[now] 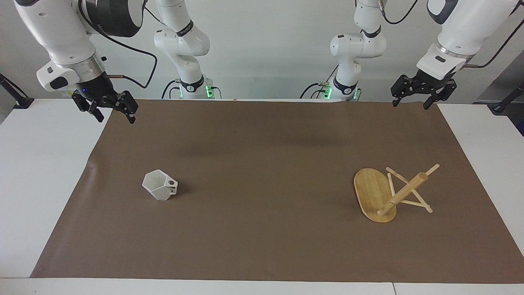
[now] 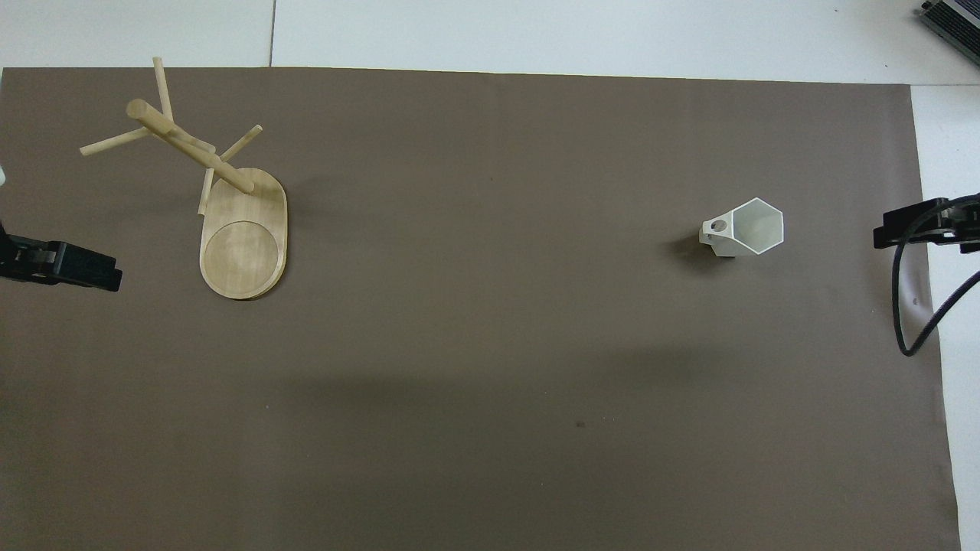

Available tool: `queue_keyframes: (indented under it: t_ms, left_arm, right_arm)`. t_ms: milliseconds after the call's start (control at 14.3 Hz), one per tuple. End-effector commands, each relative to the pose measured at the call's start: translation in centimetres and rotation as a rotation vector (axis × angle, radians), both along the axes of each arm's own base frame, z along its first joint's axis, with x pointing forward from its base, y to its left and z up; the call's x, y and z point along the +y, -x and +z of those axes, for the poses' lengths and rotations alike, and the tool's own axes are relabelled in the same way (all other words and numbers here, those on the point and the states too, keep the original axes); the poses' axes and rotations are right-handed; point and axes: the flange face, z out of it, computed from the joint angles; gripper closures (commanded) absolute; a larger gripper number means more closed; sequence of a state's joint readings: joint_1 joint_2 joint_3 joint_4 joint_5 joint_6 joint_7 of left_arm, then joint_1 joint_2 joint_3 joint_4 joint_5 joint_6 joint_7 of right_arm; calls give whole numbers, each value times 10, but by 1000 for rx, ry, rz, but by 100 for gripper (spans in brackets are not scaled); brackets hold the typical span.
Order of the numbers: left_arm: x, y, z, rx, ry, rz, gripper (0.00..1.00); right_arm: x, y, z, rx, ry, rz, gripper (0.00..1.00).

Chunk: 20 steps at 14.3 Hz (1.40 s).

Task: Hang cup on rack

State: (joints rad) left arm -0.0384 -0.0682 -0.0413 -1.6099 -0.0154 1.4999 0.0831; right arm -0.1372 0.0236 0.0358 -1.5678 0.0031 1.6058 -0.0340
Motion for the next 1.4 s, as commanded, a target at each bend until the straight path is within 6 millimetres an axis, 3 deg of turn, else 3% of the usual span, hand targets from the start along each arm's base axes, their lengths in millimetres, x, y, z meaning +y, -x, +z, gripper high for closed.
queue_keyframes:
  t_ms: [0, 1329]
  left_arm:
    - [2, 3, 3, 6, 7, -3, 0]
    - [11, 2, 6, 13, -1, 13, 0]
  right_arm:
    - [-2, 5, 4, 10, 12, 8, 0]
    - [-2, 5, 3, 7, 14, 9, 0]
